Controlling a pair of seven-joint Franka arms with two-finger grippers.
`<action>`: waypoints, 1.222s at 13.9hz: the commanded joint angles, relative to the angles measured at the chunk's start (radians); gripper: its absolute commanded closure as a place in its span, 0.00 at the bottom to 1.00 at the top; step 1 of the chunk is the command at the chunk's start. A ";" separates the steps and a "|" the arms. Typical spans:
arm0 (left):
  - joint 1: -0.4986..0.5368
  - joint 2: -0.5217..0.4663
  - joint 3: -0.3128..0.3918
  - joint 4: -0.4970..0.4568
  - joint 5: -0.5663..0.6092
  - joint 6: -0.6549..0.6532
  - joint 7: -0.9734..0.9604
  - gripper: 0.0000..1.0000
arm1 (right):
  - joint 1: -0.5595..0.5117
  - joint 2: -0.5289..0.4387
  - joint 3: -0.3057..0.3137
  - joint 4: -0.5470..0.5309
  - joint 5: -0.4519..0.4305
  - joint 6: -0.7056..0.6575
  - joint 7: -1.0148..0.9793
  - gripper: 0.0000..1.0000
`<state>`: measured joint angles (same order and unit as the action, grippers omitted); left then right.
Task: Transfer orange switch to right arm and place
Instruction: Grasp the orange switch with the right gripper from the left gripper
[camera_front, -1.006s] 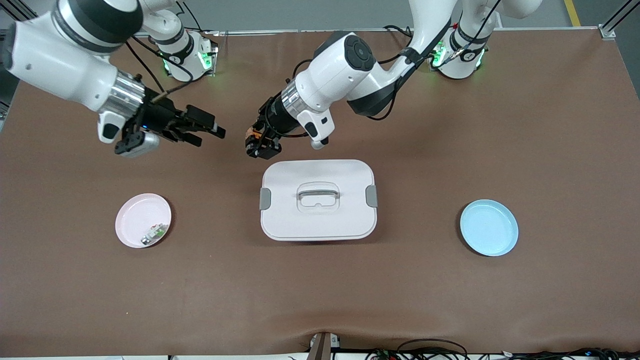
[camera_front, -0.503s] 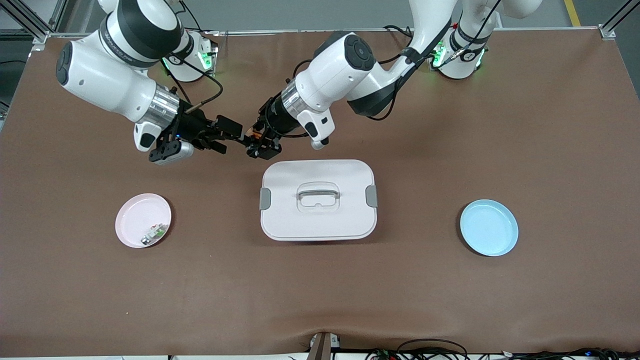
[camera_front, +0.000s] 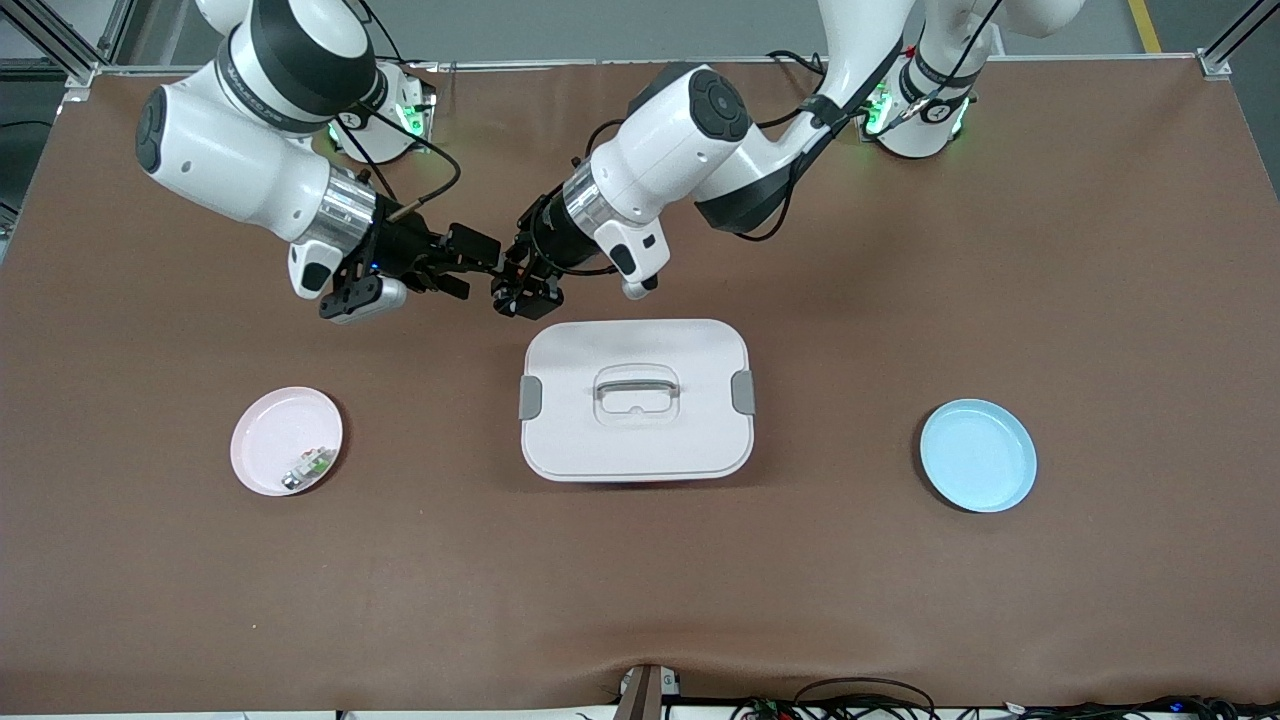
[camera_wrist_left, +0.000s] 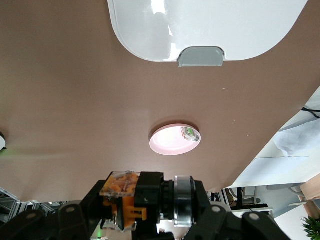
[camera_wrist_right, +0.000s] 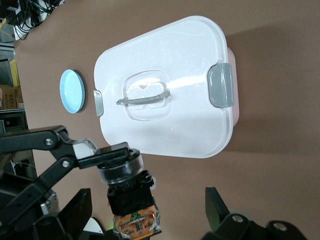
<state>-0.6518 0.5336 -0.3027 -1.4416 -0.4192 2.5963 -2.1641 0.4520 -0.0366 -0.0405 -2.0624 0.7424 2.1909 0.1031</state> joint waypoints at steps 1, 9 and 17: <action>-0.011 0.008 0.008 0.017 0.025 0.015 -0.034 0.67 | 0.028 -0.009 -0.010 -0.028 0.020 0.029 0.003 0.00; -0.011 0.009 0.008 0.017 0.033 0.015 -0.034 0.67 | 0.062 0.011 -0.010 -0.032 0.020 0.092 0.003 0.23; -0.009 0.008 0.007 0.017 0.045 0.015 -0.033 0.65 | 0.062 0.014 -0.010 -0.030 0.022 0.090 0.006 1.00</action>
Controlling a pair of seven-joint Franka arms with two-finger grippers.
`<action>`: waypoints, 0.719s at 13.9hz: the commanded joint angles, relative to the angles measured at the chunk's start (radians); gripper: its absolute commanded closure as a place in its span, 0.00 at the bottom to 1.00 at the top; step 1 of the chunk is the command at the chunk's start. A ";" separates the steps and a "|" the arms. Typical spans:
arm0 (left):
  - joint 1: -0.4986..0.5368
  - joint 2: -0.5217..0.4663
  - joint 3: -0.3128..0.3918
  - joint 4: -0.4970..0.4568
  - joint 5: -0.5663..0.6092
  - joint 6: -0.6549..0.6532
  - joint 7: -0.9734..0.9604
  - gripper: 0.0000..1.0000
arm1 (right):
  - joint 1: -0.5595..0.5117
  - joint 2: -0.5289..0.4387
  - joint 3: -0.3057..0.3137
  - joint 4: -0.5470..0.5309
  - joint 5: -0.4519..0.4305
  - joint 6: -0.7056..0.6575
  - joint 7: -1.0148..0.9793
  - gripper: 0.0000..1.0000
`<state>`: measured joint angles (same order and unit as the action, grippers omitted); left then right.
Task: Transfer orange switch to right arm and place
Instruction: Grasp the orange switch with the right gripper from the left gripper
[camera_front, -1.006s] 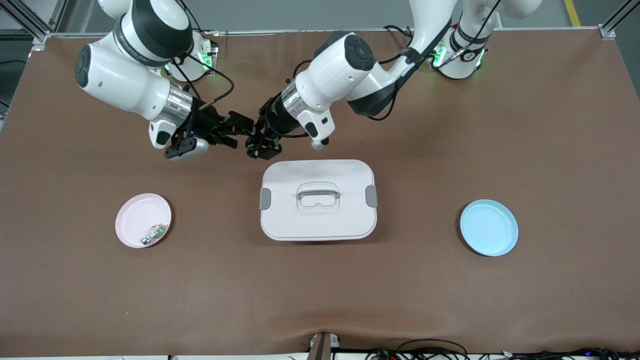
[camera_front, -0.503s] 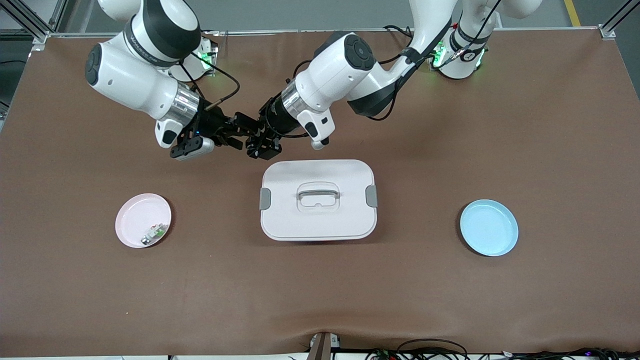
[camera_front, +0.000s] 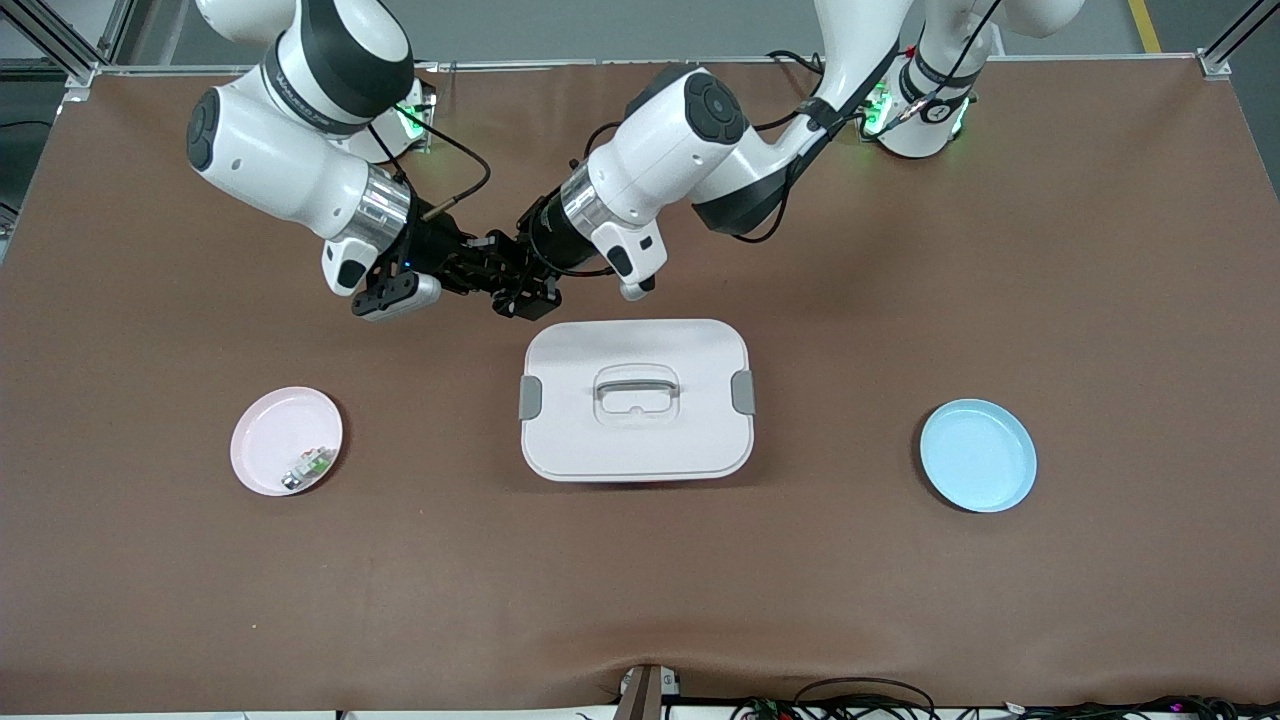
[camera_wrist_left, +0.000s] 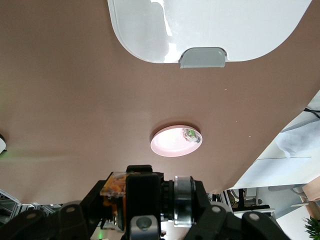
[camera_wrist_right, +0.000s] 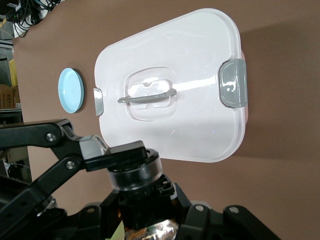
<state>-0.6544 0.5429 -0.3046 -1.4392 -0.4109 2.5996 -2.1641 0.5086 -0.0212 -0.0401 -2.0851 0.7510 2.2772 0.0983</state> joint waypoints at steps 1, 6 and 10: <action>-0.007 -0.001 0.009 0.014 0.037 0.011 -0.033 0.64 | 0.005 -0.002 -0.010 -0.007 0.013 0.004 0.011 1.00; -0.005 -0.006 0.009 0.014 0.058 0.011 -0.028 0.14 | 0.005 0.000 -0.010 -0.006 0.011 0.004 0.008 1.00; -0.002 -0.017 0.009 0.014 0.073 0.011 -0.031 0.00 | 0.004 0.006 -0.010 -0.003 0.013 0.004 0.000 1.00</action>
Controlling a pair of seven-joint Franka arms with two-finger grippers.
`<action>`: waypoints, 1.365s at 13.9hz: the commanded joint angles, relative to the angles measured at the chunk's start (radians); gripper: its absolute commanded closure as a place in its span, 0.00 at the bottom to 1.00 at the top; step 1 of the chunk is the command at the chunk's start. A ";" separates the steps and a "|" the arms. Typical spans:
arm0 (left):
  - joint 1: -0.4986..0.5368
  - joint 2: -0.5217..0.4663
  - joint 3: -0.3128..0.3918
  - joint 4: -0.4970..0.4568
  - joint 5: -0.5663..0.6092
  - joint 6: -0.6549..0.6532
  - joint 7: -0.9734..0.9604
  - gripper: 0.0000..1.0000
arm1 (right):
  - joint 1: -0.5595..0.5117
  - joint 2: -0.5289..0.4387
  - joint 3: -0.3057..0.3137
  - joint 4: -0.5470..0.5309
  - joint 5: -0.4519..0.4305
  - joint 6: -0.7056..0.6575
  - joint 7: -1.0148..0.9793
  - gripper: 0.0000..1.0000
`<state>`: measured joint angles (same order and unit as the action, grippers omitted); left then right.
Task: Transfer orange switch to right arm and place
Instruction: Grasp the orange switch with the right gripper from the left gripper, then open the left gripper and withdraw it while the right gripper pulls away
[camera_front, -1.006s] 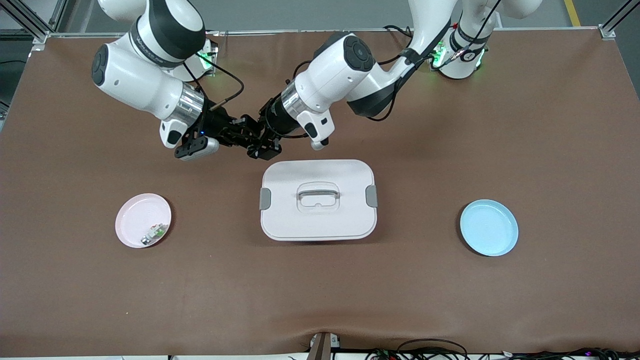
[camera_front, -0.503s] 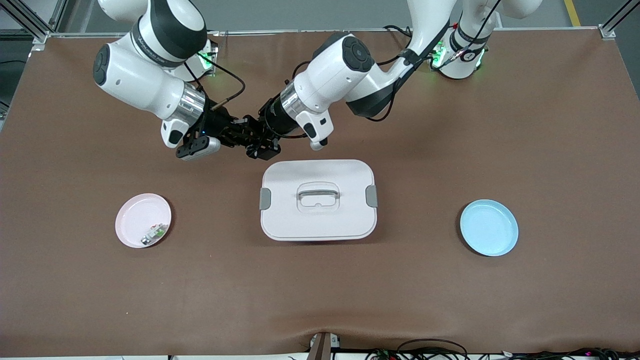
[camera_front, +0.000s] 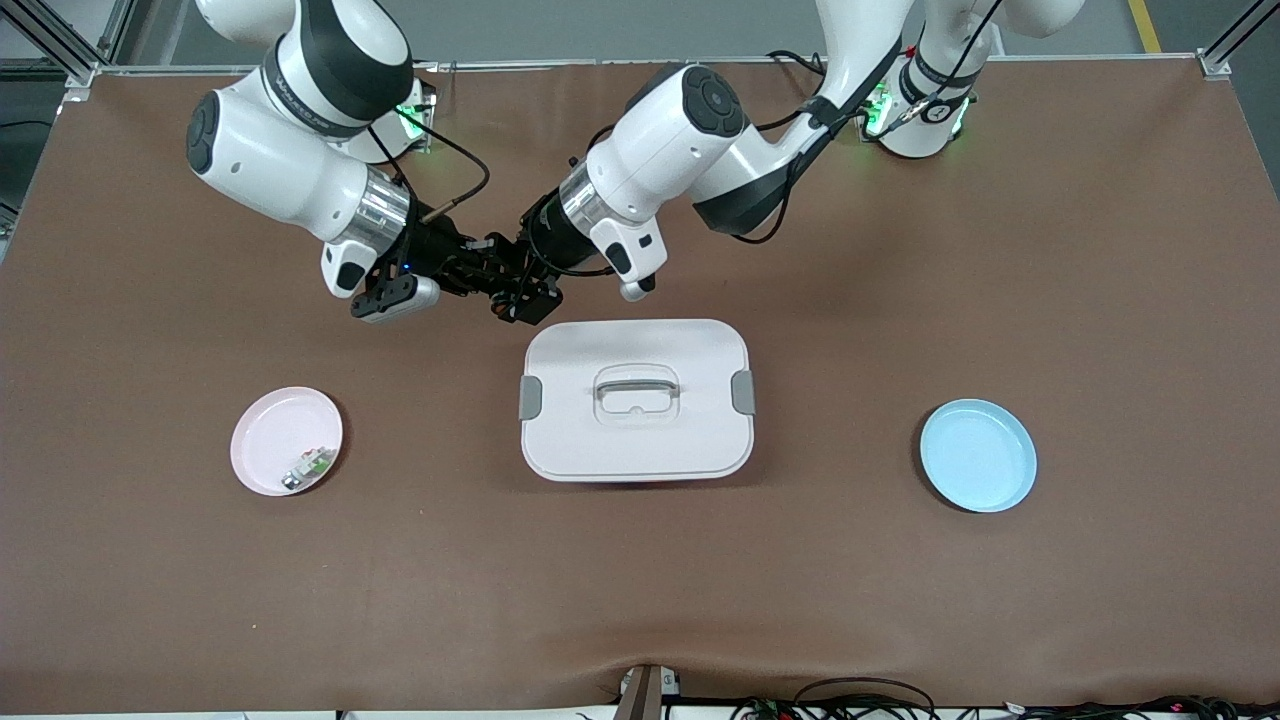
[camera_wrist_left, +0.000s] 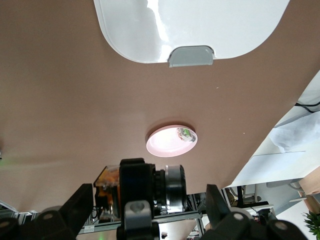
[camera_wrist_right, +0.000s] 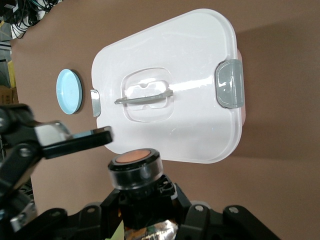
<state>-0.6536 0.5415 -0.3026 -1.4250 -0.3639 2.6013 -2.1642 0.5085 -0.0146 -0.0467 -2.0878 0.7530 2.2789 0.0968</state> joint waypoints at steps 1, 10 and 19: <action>0.002 -0.021 0.007 0.000 0.026 0.010 -0.029 0.00 | 0.004 -0.001 -0.005 0.002 0.011 0.002 0.001 1.00; 0.114 -0.150 0.007 -0.005 0.034 -0.110 0.045 0.00 | -0.169 0.007 -0.013 -0.046 -0.110 -0.105 -0.498 1.00; 0.357 -0.325 -0.006 0.000 0.014 -0.568 0.683 0.00 | -0.415 0.085 -0.012 -0.028 -0.578 -0.139 -1.018 1.00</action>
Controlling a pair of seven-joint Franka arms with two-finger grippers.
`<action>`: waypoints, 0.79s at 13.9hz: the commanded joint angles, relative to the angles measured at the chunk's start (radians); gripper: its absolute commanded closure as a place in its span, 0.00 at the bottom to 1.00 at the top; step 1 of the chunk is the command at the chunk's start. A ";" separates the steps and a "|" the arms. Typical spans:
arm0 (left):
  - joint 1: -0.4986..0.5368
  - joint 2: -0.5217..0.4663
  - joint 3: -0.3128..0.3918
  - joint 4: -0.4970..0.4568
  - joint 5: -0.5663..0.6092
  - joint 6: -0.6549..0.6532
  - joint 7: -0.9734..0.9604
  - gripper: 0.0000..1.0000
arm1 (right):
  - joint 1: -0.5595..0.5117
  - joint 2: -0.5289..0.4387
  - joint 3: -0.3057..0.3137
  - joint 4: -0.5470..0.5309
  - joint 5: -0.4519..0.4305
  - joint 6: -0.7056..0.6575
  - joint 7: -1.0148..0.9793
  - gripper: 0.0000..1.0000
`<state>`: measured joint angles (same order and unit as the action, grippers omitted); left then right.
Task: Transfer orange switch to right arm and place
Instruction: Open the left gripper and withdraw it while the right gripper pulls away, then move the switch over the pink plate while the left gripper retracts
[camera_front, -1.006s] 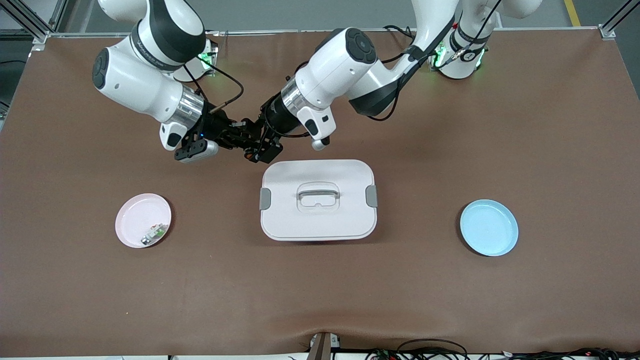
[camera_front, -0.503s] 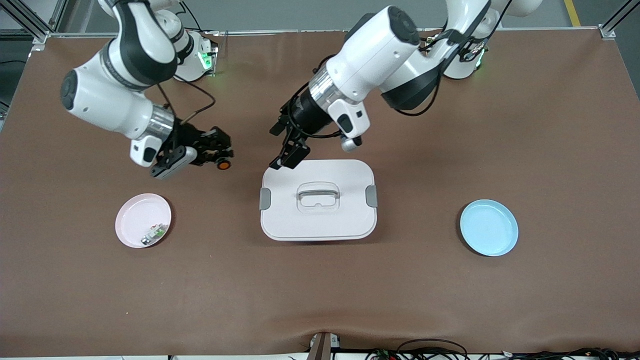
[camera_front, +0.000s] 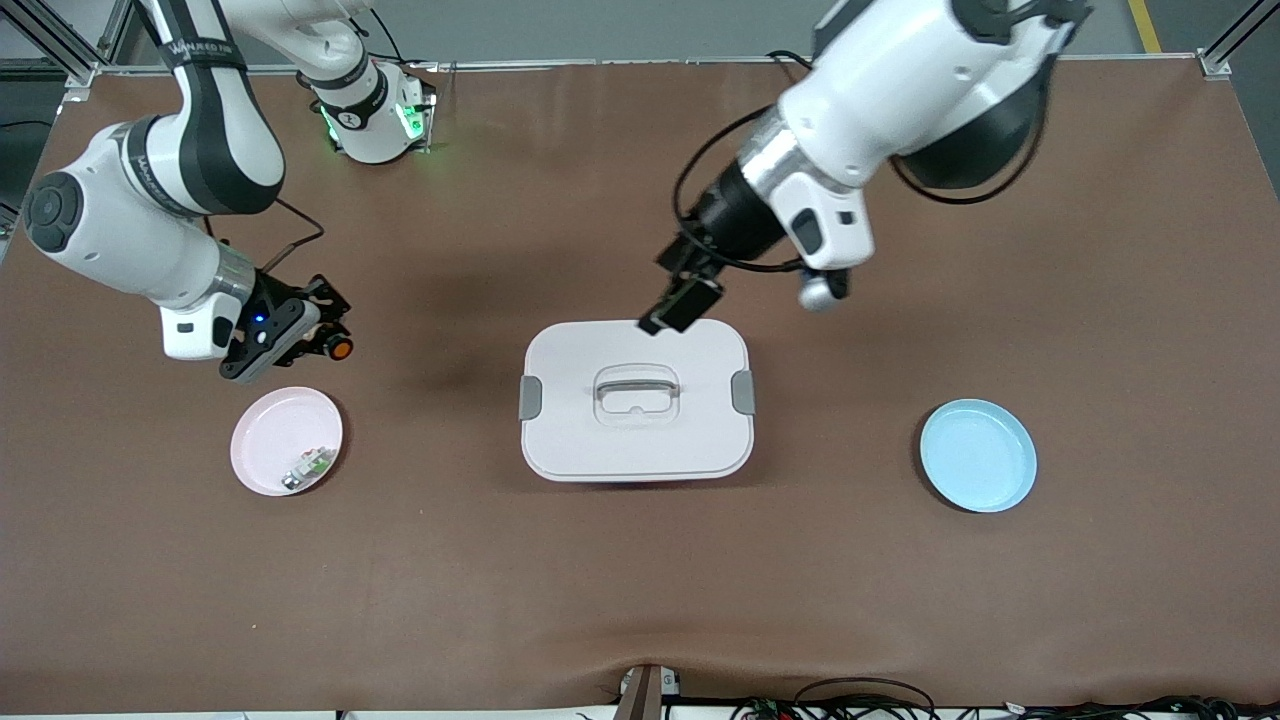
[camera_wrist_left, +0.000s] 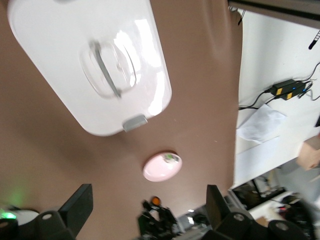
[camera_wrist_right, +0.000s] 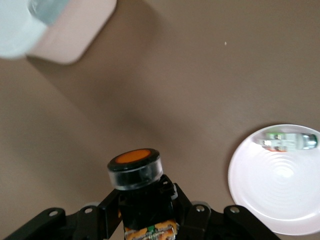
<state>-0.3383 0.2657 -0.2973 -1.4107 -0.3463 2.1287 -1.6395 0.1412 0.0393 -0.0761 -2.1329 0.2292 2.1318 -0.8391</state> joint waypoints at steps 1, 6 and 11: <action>0.070 -0.066 -0.010 -0.014 -0.003 -0.158 0.288 0.00 | -0.073 0.039 0.018 0.018 -0.088 0.029 -0.128 1.00; 0.267 -0.101 -0.010 0.015 -0.007 -0.428 0.775 0.00 | -0.146 0.163 0.018 0.016 -0.137 0.219 -0.311 1.00; 0.401 -0.105 0.001 0.019 0.030 -0.569 1.218 0.00 | -0.176 0.338 0.018 0.047 -0.140 0.434 -0.498 1.00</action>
<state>0.0361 0.1734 -0.2933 -1.3944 -0.3430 1.5961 -0.5523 -0.0168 0.3107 -0.0758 -2.1286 0.1108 2.5282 -1.2901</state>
